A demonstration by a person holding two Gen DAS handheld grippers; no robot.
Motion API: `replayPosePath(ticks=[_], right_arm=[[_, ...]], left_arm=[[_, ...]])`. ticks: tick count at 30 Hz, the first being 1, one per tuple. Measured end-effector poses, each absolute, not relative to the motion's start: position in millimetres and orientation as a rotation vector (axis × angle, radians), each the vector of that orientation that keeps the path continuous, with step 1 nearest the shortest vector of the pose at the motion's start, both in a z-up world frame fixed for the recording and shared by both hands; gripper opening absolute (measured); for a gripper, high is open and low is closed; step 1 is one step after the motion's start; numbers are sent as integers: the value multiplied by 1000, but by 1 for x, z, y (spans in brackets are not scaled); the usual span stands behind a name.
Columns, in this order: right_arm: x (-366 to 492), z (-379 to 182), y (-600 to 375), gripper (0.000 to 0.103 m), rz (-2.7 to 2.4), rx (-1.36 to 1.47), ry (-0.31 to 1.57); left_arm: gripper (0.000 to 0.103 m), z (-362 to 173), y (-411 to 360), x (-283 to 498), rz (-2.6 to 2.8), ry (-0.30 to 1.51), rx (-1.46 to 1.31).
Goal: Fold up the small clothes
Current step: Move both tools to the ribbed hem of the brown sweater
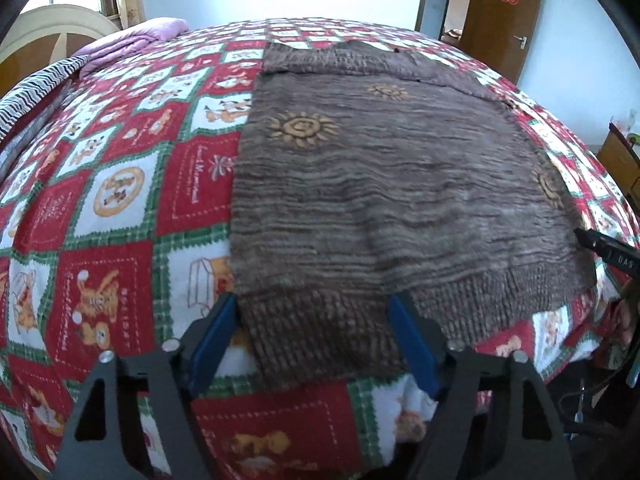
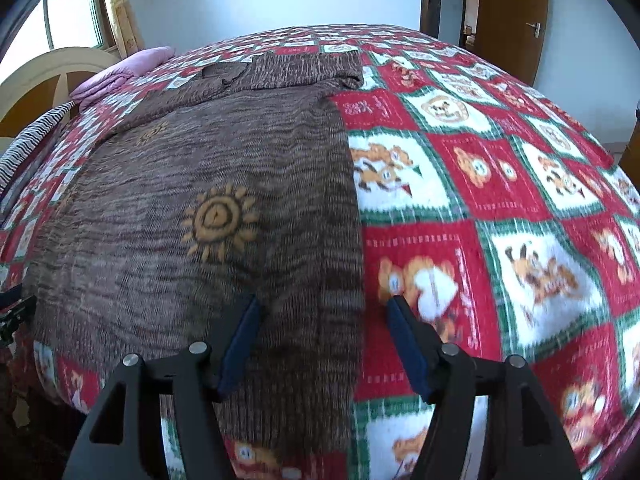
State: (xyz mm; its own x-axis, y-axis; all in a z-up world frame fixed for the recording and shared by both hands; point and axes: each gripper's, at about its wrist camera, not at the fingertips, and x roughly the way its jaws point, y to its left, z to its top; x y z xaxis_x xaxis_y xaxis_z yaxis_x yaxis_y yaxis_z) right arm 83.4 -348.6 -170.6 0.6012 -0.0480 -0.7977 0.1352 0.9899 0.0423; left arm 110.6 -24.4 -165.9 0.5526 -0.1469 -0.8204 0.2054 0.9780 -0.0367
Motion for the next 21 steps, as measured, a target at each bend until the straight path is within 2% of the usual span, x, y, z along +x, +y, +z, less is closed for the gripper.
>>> replayPosePath(ticks=[4,7,9,10,12,16,18,21], right_arm=[[65,-174,-350,66,-85,137,915],[56,-176,-351,66,-71,151,929],[52,-177,-351,66,-63,150,937],[50,-177,-351,66,-56,149,944],[47,-177,-351,66,-40,157,953],[44,-177,-347,66,-7,170,961],[43,-176,-343,65,12,163,963],[42,-175,-339,60,33,152,968]], left_arm=[[62,-165,-25,106,-239,967,49],[45,-163,-19,104,-251,966,18],[27,-162,-12,103,-261,970,-12],[25,-160,-7,103,-274,974,-44],[25,-158,1,102,-285,975,-99],[37,-158,7,102,-248,975,-128],[52,-156,10,102,-210,966,-118],[54,-153,14,102,-197,942,-120]])
